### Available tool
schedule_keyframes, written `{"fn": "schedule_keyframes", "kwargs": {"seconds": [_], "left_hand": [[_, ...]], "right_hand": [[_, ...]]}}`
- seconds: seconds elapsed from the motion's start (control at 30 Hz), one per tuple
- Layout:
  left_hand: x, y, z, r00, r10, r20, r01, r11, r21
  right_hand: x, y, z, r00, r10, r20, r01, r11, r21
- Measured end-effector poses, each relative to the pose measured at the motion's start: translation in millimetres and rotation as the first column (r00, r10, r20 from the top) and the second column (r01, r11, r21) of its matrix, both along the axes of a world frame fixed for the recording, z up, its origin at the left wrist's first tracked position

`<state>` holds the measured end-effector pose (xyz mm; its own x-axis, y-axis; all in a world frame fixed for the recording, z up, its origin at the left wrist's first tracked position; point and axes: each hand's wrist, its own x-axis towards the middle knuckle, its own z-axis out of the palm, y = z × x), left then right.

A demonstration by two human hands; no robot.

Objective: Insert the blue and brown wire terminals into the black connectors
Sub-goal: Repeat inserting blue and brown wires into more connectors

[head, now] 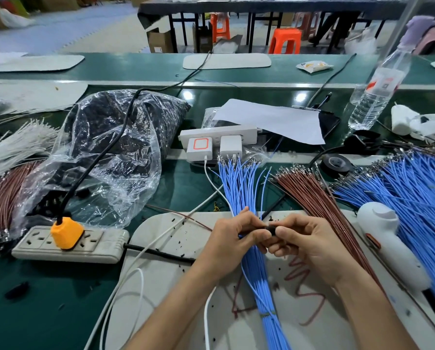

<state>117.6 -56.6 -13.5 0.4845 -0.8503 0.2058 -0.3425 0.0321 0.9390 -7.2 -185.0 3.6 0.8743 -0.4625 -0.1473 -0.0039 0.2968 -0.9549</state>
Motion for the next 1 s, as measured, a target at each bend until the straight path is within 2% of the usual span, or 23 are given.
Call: {"fn": "schedule_keyframes", "kwargs": {"seconds": [0.1,0.17,0.23,0.4,0.5,0.63,0.77,0.83,0.9,1.0], "left_hand": [[-1.5,-1.1,1.9,1.000,0.002,0.029,-0.002,1.000,0.000],[-1.9,-1.1,4.2,1.000,0.022,-0.005,-0.022,0.999,-0.024],[-1.2,-1.2,7.4,0.998,0.060,-0.030,-0.062,0.996,-0.058],[-1.3,-1.4,12.5,0.997,0.058,0.047,-0.053,0.993,-0.109],[-1.3,0.0,13.5,0.995,0.055,0.087,-0.046,0.993,-0.105],[0.2,0.2,12.8,0.997,0.047,0.053,-0.042,0.994,-0.101],[1.5,1.3,12.8,0.997,0.010,0.070,-0.003,0.996,-0.088],[0.9,1.0,13.4,0.997,0.001,0.077,0.007,0.996,-0.094],[-1.5,0.9,16.6,1.000,-0.016,0.022,0.018,0.996,-0.086],[0.4,4.9,23.4,0.983,-0.007,-0.183,0.002,1.000,-0.026]], "right_hand": [[2.9,0.2,-3.3,1.000,-0.025,0.018,0.025,0.999,0.027],[4.4,1.6,-3.7,0.998,-0.030,0.049,0.026,0.997,0.066],[6.2,3.8,-4.3,0.995,-0.027,0.093,0.013,0.987,0.158],[10.0,8.3,-5.2,0.987,0.076,0.139,-0.125,0.910,0.394],[10.6,11.0,-6.0,0.987,0.116,0.114,-0.152,0.910,0.387],[12.7,12.2,-7.5,0.991,0.093,0.098,-0.124,0.912,0.390],[11.4,14.5,-2.6,0.987,0.097,0.128,-0.131,0.948,0.291],[11.3,17.5,-1.5,0.988,0.071,0.137,-0.109,0.950,0.294],[10.4,18.8,0.9,0.988,0.039,0.150,-0.088,0.937,0.338],[7.2,12.3,7.5,0.954,-0.077,0.288,-0.072,0.879,0.472]]}}
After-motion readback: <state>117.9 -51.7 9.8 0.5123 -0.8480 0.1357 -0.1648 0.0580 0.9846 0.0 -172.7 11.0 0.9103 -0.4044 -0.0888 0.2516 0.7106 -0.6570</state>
